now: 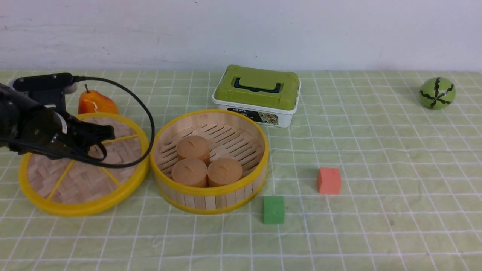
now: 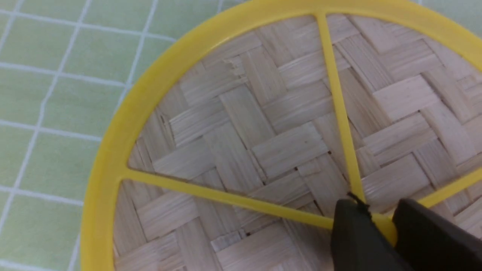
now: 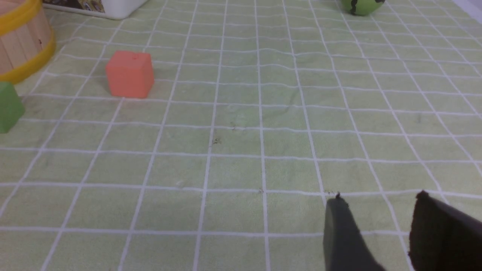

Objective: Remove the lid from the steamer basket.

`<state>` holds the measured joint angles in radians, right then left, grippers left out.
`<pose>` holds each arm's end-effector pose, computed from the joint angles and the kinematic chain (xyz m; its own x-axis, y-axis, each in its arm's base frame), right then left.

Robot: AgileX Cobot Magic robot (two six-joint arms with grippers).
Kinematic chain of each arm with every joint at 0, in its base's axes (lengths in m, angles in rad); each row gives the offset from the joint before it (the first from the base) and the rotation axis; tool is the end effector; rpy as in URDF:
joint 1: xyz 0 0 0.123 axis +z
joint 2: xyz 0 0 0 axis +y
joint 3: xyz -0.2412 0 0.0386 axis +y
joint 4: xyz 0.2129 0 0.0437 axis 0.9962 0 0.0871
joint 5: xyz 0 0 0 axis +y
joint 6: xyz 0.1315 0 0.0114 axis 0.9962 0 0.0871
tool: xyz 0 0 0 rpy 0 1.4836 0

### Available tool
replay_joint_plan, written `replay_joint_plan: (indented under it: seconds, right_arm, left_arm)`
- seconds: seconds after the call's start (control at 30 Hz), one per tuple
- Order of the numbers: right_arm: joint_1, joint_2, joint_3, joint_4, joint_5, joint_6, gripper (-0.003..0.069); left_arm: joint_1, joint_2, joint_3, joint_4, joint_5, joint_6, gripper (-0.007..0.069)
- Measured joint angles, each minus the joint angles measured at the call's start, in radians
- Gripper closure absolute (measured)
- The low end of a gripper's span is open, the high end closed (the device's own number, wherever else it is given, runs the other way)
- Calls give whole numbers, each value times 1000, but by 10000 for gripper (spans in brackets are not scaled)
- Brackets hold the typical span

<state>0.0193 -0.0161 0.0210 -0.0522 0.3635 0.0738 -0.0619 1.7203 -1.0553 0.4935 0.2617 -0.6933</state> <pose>0.0981 -0.0006 0.1637 -0.2770 0.0197 -0.9607 0.0055 0.9998 0.0189 0.3592 -0.0060 0.1639 -0.7011 -0.1678 -0.6930 -0.1760 0.9826 -0.0599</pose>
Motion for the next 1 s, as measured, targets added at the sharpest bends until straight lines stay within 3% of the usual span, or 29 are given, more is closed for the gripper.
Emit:
replay_joint_plan:
  seconds: [0.27,0.43,0.47,0.57,0.7,0.87,1.0]
  right_arm:
    - [0,0,0,0,0,0,418]
    - [0,0,0,0,0,0,418]
    - [0,0,0,0,0,0,418]
    - [0,0,0,0,0,0,418]
    - [0,0,0,0,0,0,418]
    - [0,0,0,0,0,0,418]
    - [0,0,0,0,0,0,418]
  left_arm:
    - [0,67,0,65,-48,-7,498]
    - [1,71,0,106,-68,-7,386]
    - [1,67,0,109,-66,-7,326]
    - [1,31,0,98,-24,-29,293]
    - [-6,-115,7,74,12,-62,391]
    - [-68,-434,79,67,-37,-70,621]
    - [-136,-737,202,67,-161,-70,637]
